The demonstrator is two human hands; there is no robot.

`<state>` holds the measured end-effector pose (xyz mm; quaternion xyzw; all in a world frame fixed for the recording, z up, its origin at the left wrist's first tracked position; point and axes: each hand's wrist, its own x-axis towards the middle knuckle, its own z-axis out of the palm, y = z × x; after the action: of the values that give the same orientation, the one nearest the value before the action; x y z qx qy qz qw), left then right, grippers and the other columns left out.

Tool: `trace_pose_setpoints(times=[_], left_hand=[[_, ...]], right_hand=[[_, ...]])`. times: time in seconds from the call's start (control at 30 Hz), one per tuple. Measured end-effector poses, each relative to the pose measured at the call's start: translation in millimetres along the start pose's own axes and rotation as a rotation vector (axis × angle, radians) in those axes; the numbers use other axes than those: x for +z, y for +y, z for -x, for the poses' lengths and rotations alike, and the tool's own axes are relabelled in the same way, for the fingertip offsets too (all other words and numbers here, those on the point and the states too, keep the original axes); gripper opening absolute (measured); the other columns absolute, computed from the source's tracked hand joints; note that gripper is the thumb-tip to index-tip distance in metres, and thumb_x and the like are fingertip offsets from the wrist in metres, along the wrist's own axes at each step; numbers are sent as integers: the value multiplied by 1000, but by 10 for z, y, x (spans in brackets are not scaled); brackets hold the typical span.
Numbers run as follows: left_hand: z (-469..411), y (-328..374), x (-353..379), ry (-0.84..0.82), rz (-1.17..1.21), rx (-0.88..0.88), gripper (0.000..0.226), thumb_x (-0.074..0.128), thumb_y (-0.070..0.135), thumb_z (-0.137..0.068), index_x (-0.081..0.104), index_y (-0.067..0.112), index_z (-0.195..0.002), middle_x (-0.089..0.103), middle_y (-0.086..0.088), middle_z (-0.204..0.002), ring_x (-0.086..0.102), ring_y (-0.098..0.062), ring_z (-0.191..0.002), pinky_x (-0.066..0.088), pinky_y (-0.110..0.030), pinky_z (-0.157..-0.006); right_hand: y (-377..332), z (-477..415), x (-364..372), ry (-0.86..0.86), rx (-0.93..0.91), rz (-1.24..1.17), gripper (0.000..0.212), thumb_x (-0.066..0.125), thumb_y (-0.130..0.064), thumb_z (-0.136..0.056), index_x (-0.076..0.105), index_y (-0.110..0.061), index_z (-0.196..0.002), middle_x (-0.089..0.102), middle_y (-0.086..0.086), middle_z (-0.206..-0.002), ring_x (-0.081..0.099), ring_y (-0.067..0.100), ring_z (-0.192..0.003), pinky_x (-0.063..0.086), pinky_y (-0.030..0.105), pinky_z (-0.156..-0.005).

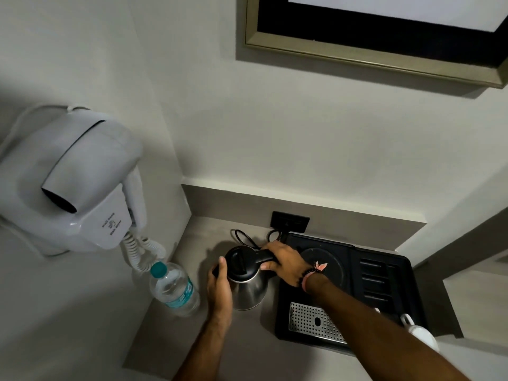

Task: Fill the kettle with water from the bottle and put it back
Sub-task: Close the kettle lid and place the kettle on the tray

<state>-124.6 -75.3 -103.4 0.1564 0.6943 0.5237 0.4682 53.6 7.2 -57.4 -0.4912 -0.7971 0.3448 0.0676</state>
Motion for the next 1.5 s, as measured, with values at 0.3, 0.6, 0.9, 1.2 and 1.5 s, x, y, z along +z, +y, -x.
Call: trace_pose_setpoints(times=[0.3,0.6,0.9,1.2,1.5], left_hand=[[79,94,80,-3,4,46,58,55,61,-88,61,18,-126,68,1,-118,62,-17,-110,49,-35,-95],[259,418,603,-122,-74,217,69,64,67,-73,66,17,-121,73,1,-112,67,-15,-106,54,-38,-94],[531,381,1472,-294,-110,182,69,67,63,-76,60,17,-127,68,0,-119,62,-16,-111,49,-35,-97],[687,225,1784,-390,-174,151,66,66,61,-80,60,18,-128,67,3,-122,61,-13,-113,48,-32,-98],[751,165,1848,-405,-219,158,64,68,60,-77,61,20,-126,69,5,-118,62,-5,-105,45,-21,-80]], right_hand=[[9,127,-9,96,-6,-74,37,66,-34,-90,58,-18,-122,59,5,-118,54,22,-111,42,33,-97],[240,536,-547,278,10,-143,30,66,-40,-87,59,-29,-114,62,-4,-107,57,14,-98,44,30,-84],[720,1066,-1036,402,169,-112,34,66,-33,-89,61,-19,-119,65,5,-111,59,22,-104,48,39,-90],[1066,1300,-1061,433,262,-150,34,69,-31,-88,61,-18,-119,65,6,-112,59,23,-104,47,39,-92],[1220,1369,-1040,425,269,-228,28,71,-27,-85,63,-23,-112,65,3,-107,61,23,-101,49,40,-89]])
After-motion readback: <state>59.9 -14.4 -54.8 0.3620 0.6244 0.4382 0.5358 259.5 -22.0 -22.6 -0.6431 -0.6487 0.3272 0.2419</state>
